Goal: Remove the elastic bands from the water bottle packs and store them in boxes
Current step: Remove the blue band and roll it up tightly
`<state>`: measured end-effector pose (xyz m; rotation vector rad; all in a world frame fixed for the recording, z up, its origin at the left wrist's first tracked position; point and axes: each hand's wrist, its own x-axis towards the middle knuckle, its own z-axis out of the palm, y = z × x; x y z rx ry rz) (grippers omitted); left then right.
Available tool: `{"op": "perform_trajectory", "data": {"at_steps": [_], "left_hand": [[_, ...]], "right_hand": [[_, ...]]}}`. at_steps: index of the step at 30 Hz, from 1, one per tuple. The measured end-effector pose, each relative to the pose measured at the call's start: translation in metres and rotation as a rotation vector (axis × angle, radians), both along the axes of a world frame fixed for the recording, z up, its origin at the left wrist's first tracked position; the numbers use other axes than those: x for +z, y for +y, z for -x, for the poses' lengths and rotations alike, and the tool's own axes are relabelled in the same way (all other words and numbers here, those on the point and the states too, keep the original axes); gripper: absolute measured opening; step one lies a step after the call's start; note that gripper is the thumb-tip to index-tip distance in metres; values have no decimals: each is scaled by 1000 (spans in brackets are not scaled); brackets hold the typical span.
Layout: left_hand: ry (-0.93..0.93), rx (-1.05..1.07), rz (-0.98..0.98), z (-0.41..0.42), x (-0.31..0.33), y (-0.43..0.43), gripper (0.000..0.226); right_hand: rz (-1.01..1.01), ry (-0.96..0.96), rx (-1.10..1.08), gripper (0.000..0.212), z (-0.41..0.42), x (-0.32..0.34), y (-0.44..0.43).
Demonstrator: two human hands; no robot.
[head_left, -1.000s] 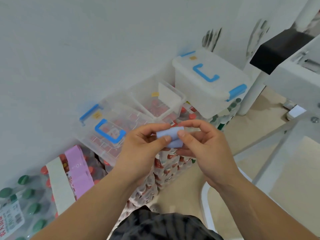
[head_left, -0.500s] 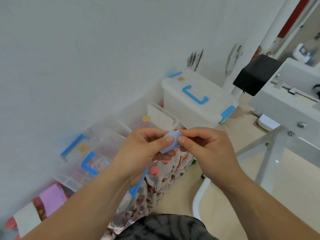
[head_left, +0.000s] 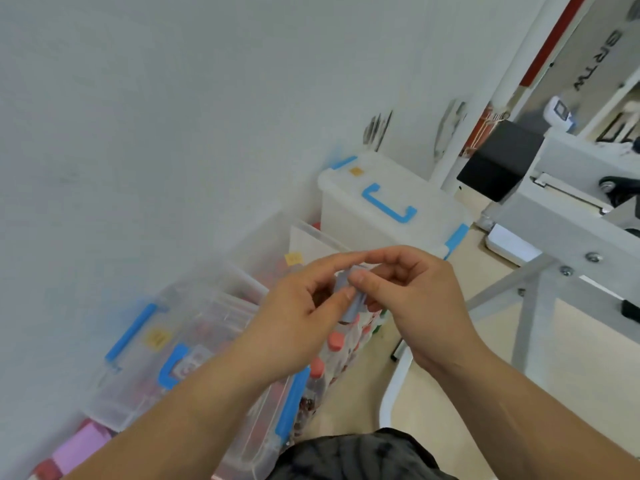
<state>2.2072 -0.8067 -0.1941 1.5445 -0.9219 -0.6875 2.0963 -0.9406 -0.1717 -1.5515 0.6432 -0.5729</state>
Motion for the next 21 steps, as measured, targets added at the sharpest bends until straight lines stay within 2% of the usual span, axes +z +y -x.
{"op": "perform_trajectory", "data": {"at_steps": [3, 6, 8, 12, 17, 19, 21], "left_hand": [[124, 61, 106, -7, 2, -4, 25], [262, 96, 149, -9, 1, -7, 20], [270, 108, 125, -8, 0, -10, 18], [138, 166, 49, -9, 2, -20, 18], [-182, 151, -17, -13, 6, -35, 27], [-214, 65, -15, -16, 7, -37, 45], [-350, 28, -67, -18, 8, -40, 72]], "right_hand": [[-173, -47, 62, 37, -7, 3, -4], [-225, 37, 170, 22, -12, 2, -13], [-229, 102, 213, 17, -15, 1, -18], [-245, 132, 295, 39, -21, -1, -26], [-322, 125, 246, 41, -23, -8, -41], [-327, 136, 241, 41, -23, -8, -47], [-324, 144, 218, 38, -22, -9, -57]]}}
